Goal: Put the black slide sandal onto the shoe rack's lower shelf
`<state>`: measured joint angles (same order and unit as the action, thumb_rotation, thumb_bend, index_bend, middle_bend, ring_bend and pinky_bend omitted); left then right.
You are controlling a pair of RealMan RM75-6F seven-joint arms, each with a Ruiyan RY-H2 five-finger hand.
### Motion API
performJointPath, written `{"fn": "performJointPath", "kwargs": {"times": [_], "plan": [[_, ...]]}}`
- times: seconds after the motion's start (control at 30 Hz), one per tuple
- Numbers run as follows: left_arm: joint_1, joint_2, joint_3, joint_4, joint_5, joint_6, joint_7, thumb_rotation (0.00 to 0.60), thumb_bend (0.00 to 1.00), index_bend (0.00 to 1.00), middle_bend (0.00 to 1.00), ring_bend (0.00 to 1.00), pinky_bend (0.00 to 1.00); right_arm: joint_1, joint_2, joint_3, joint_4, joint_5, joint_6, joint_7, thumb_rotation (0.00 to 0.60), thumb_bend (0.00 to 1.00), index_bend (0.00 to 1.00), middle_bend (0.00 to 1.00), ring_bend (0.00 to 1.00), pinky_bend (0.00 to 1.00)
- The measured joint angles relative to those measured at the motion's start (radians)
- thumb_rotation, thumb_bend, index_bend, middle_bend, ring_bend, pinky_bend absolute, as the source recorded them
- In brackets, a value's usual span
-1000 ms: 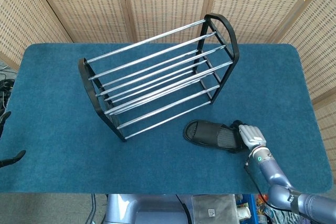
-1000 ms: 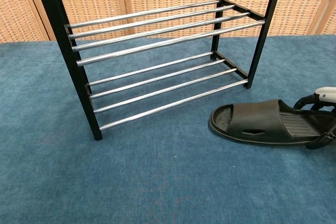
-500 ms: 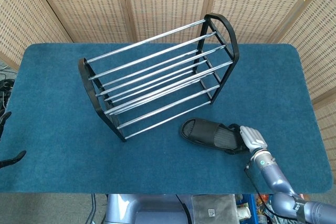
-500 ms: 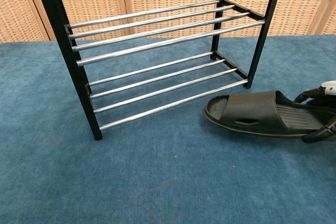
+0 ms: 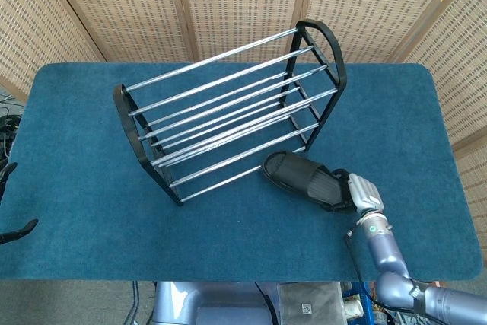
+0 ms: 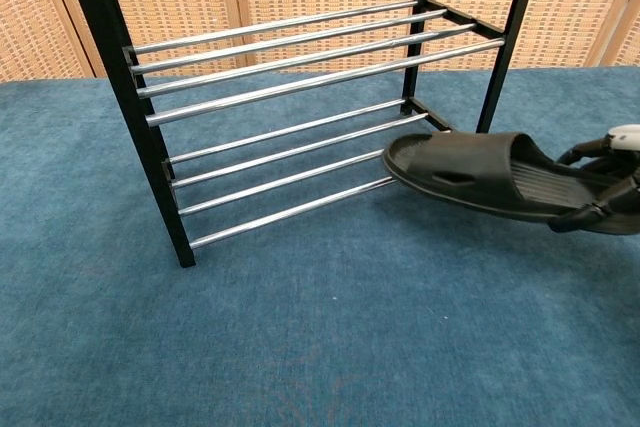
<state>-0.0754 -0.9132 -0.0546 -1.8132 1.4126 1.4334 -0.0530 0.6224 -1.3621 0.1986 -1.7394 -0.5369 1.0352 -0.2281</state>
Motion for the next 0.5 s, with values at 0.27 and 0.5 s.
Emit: {"fn": "performJointPath", "kwargs": {"times": [0.27,0.5], "plan": [[-0.003,0.013,-0.001,0.011,-0.004,-0.015,-0.047,0.600,0.21,0.00,0.00,0.00,0.00,0.122,-0.130,0.119,-0.060,0.256,0.237,-0.210,0.600,0.35,0.63,0.65,0.61,0.65],[-0.009,0.024,-0.001,0.023,-0.005,-0.030,-0.086,0.600,0.21,0.00,0.00,0.00,0.00,0.202,-0.243,0.197,-0.050,0.364,0.352,-0.307,0.600,0.39,0.63,0.66,0.63,0.65]]}}
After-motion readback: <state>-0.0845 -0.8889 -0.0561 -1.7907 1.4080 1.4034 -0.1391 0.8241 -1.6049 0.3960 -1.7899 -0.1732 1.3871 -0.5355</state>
